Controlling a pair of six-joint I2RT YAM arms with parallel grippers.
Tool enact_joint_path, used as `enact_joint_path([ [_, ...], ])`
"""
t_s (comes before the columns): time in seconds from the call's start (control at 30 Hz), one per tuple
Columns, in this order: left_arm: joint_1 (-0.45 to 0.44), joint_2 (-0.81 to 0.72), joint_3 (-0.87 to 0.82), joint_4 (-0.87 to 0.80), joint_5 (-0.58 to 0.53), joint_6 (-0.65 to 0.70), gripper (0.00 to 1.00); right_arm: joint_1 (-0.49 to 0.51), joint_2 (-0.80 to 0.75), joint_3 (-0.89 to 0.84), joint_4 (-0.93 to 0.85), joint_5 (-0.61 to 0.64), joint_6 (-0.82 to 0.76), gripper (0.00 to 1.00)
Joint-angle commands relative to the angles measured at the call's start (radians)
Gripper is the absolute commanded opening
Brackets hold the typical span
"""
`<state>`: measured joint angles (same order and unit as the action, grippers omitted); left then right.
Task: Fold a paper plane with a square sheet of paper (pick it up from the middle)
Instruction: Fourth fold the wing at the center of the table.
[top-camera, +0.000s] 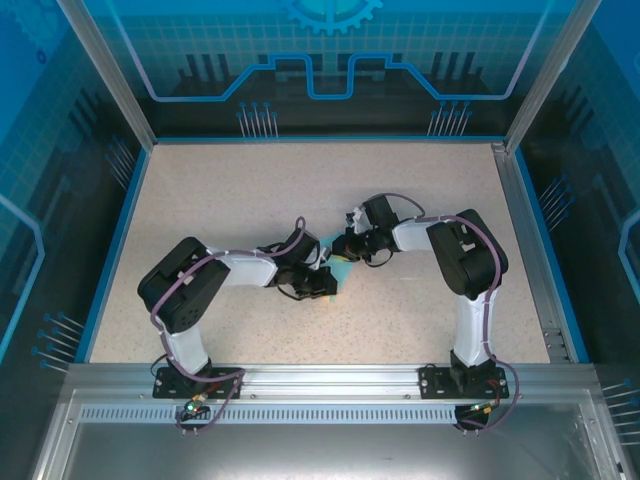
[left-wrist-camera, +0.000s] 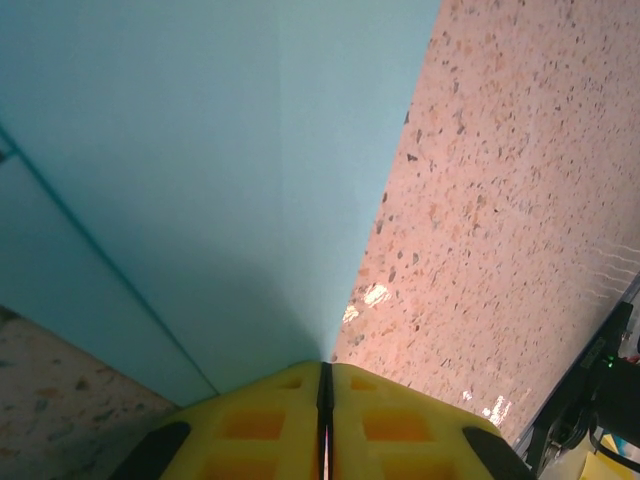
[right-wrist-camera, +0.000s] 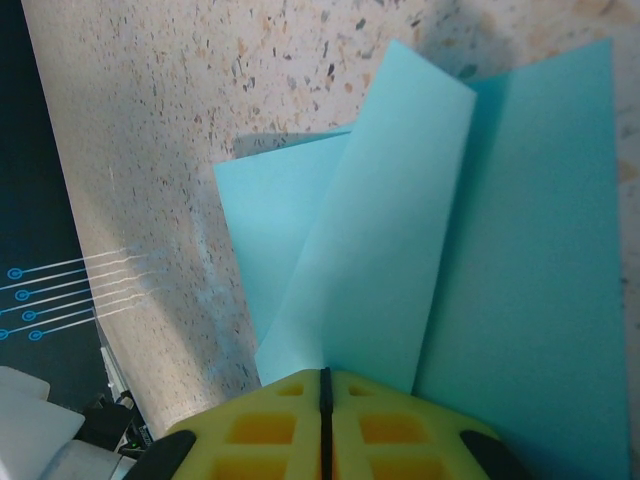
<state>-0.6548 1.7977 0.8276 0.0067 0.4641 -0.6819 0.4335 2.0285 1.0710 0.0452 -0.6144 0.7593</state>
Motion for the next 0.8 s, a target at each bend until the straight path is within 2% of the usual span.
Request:
enact_joint_path([
  [0.0, -0.039, 0.004, -0.070, -0.220, 0.072, 0.014, 0.11, -0.001, 0.042, -0.033, -0.062, 0.110, -0.018, 0.09],
  [0.23, -0.044, -0.035, -0.107, -0.168, 0.109, 0.008, 0.12, -0.002, 0.047, -0.037, -0.062, 0.109, -0.022, 0.10],
  [0.43, -0.035, -0.147, -0.121, -0.121, 0.129, 0.013, 0.11, -0.002, 0.042, -0.059, -0.051, 0.106, -0.019, 0.09],
  [0.6, 0.071, -0.258, -0.124, -0.050, 0.061, -0.070, 0.13, 0.000, 0.004, -0.110, -0.001, 0.121, 0.038, 0.10],
  [0.67, 0.118, -0.251, -0.100, -0.049, 0.026, -0.100, 0.14, 0.004, -0.016, -0.144, 0.042, 0.130, 0.083, 0.10],
  [0.77, 0.131, -0.203, -0.035, -0.048, 0.000, -0.117, 0.14, 0.016, -0.050, -0.185, 0.104, 0.158, 0.153, 0.10],
])
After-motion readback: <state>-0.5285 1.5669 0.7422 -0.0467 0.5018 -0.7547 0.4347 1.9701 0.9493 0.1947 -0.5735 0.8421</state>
